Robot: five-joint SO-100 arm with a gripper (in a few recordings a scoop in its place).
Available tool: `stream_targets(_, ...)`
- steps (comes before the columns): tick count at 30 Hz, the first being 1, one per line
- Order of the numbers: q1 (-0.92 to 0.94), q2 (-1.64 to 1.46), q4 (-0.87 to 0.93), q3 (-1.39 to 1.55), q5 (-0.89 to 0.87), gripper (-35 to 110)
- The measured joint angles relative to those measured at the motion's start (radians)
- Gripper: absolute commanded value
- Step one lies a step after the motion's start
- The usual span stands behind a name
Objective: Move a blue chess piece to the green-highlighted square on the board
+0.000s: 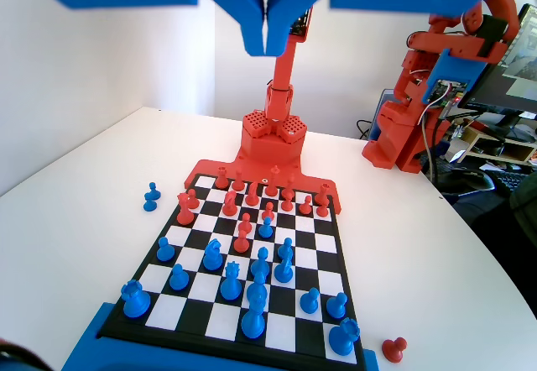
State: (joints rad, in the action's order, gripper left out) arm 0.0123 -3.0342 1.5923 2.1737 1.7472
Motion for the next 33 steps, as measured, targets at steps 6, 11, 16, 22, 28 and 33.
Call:
stream_targets(6, 0.0, 0.0, 0.0, 0.0, 0.0, 3)
stream_targets(11, 0.0, 0.0, 0.0, 0.0, 0.0, 3)
stream_targets(16, 0.0, 0.0, 0.0, 0.0, 0.0, 2)
stream_targets(22, 0.0, 0.0, 0.0, 0.0, 0.0, 4)
stream_targets(28, 0.0, 0.0, 0.0, 0.0, 0.0, 1)
stream_targets(33, 0.002, 0.0, 0.0, 0.0, 0.0, 1)
